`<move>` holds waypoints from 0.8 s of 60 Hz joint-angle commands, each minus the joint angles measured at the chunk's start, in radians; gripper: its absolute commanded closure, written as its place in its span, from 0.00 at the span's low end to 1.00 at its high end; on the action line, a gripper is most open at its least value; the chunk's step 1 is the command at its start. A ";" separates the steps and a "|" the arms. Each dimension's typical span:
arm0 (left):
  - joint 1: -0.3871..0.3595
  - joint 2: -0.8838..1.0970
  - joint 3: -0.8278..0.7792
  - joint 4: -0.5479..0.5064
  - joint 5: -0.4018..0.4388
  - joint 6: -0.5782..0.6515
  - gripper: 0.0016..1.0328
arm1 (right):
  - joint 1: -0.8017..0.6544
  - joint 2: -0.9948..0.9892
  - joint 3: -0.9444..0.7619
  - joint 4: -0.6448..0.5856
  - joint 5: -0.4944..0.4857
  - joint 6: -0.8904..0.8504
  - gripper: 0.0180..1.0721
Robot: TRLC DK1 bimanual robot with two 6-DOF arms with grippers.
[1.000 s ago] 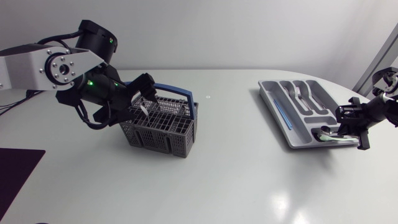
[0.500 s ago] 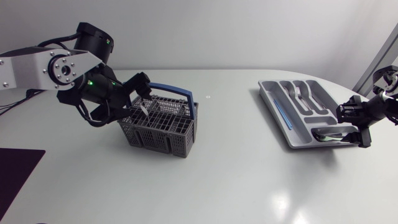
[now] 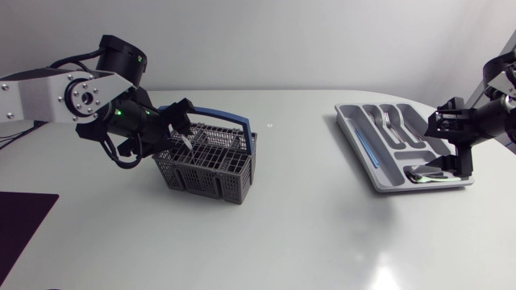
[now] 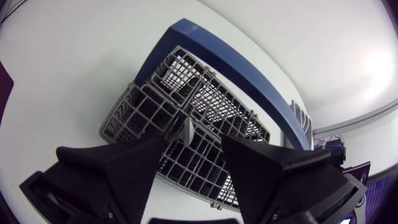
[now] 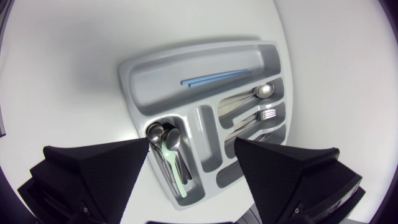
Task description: Unload the cutlery basket into the drawer organizer.
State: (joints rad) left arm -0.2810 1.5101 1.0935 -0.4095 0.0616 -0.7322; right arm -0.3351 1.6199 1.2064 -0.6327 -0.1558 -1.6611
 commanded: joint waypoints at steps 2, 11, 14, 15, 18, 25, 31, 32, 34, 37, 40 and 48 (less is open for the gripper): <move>-0.006 0.035 -0.027 0.008 -0.005 0.022 0.45 | 0.053 -0.071 -0.061 -0.028 -0.010 0.060 0.06; -0.006 0.041 -0.037 0.014 0.003 0.033 0.47 | 0.154 -0.186 -0.130 -0.048 -0.031 0.138 0.06; -0.006 0.047 -0.037 0.017 0.004 0.039 0.51 | 0.186 -0.212 -0.146 -0.055 -0.033 0.156 0.06; -0.006 0.048 -0.037 0.018 0.004 0.039 0.51 | 0.197 -0.222 -0.153 -0.055 -0.033 0.166 0.07; -0.004 0.052 -0.038 0.026 0.006 0.042 0.54 | 0.226 -0.245 -0.169 -0.056 -0.033 0.184 0.07; -0.001 0.059 -0.037 0.035 0.012 0.062 0.61 | 0.297 -0.296 -0.203 -0.058 -0.031 0.230 0.07; -0.001 0.071 -0.035 0.043 0.010 0.068 0.69 | 0.347 -0.322 -0.215 -0.062 -0.030 0.270 0.08; -0.001 0.073 -0.035 0.043 0.010 0.068 0.69 | 0.357 -0.325 -0.217 -0.065 -0.031 0.277 0.08; 0.000 0.076 -0.035 0.047 0.010 0.077 0.73 | 0.370 -0.328 -0.220 -0.065 -0.031 0.293 0.08; 0.000 0.079 -0.034 0.049 0.010 0.082 0.75 | 0.392 -0.333 -0.223 -0.065 -0.030 0.311 0.08; 0.002 0.082 -0.034 0.052 0.010 0.086 0.76 | 0.415 -0.339 -0.231 -0.065 -0.030 0.333 0.08; -0.003 0.084 -0.037 0.052 0.012 0.094 0.76 | 0.479 -0.353 -0.251 -0.062 -0.027 0.380 0.08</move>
State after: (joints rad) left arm -0.2825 1.5723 1.0851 -0.3649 0.0700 -0.6571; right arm 0.1127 1.2842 0.9920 -0.6846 -0.1833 -1.3270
